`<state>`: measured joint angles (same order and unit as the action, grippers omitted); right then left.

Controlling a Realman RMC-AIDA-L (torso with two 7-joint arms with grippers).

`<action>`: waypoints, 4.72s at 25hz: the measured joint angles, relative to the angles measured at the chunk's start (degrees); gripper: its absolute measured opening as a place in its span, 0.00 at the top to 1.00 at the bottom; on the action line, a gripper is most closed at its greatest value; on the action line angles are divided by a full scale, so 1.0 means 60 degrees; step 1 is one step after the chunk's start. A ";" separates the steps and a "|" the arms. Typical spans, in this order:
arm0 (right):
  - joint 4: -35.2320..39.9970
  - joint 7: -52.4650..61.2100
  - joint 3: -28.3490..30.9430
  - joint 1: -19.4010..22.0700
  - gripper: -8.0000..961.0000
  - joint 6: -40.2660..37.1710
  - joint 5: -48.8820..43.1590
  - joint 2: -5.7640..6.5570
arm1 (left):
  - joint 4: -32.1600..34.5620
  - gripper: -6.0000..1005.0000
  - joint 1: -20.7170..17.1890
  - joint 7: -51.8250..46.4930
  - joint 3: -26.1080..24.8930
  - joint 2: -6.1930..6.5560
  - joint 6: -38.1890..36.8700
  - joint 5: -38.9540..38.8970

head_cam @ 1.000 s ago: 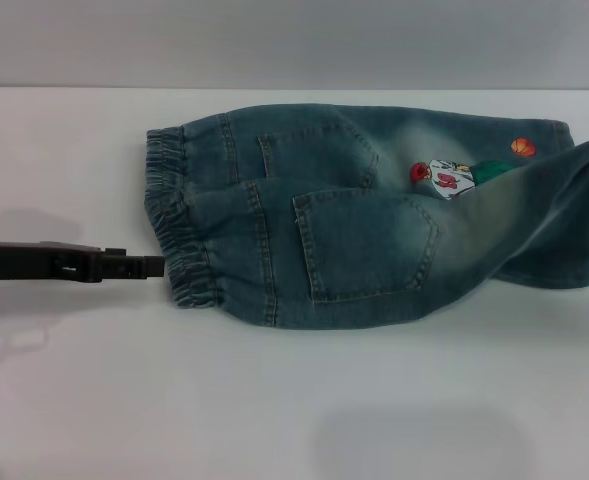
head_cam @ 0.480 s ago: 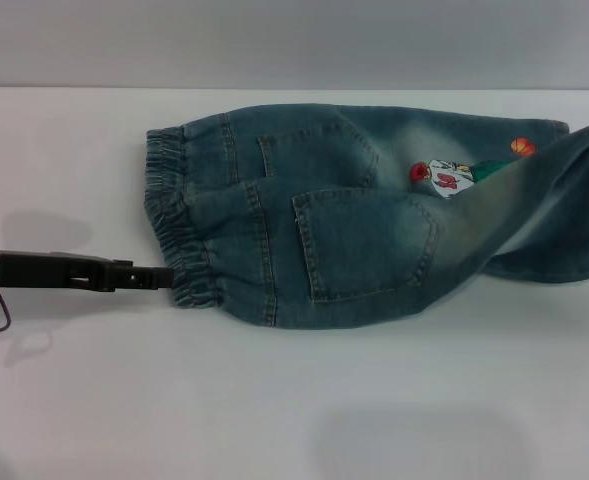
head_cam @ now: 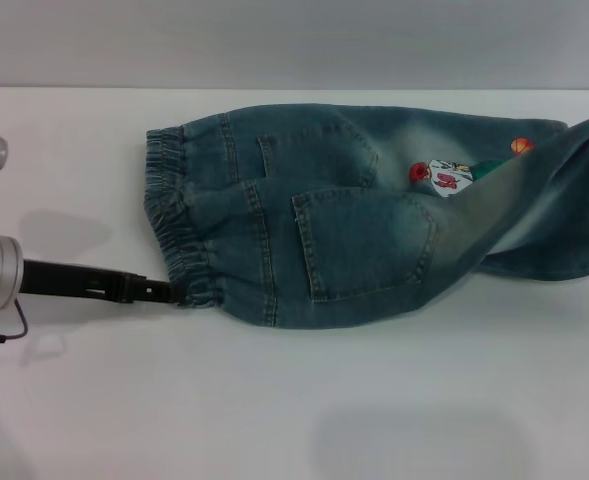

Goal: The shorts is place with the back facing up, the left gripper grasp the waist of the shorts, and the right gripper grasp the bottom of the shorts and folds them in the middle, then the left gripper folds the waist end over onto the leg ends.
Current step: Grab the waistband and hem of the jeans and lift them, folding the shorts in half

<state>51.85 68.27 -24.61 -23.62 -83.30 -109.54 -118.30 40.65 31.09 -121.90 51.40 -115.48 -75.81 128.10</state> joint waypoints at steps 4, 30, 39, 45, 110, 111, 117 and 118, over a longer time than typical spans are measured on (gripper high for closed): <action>-0.0006 -0.0008 0.0000 0.0001 0.99 0.0000 0.0004 0.0000 | -0.0002 0.16 0.0072 -0.0010 0.0003 -0.0024 -0.0061 0.0006; 0.0044 -0.0012 0.0000 0.0004 0.99 -0.0018 0.0020 0.0015 | -0.0097 0.16 0.0571 -0.0773 0.0266 -0.0149 -0.0408 0.0007; 0.0009 -0.0199 0.0004 0.0071 0.99 -0.0079 0.0020 0.0005 | -0.0096 0.16 0.0848 -0.0996 0.0179 -0.0162 -0.0485 -0.0063; 0.0000 -0.0224 0.0021 0.0106 0.99 -0.0102 0.0020 -0.0012 | -0.0096 0.16 0.0846 -0.1690 0.0276 -0.0144 -0.0275 0.0193; -0.0130 -0.0508 0.0089 0.0139 0.99 -0.0135 0.0049 -0.0012 | -0.0369 0.17 0.1454 -0.2395 0.0359 -0.0336 -0.0382 0.1054; -0.0132 -0.0508 0.0088 0.0140 0.99 -0.0134 0.0049 -0.0012 | -0.0369 0.17 0.1454 -0.2395 0.0359 -0.0336 -0.0382 0.1054; -0.0133 -0.0509 0.0088 0.0168 0.99 -0.0149 0.0081 -0.0015 | -0.0379 0.18 0.1478 -0.2511 0.0345 -0.0343 0.0174 0.1091; -0.0133 -0.0509 0.0088 0.0177 0.99 -0.0157 0.0099 -0.0015 | -0.0380 0.22 0.1455 -0.2528 0.0343 -0.0339 0.0274 0.1096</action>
<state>51.06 65.21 -24.08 -22.55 -84.24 -108.94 -118.39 38.38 39.82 -137.07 53.46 -117.51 -74.16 134.68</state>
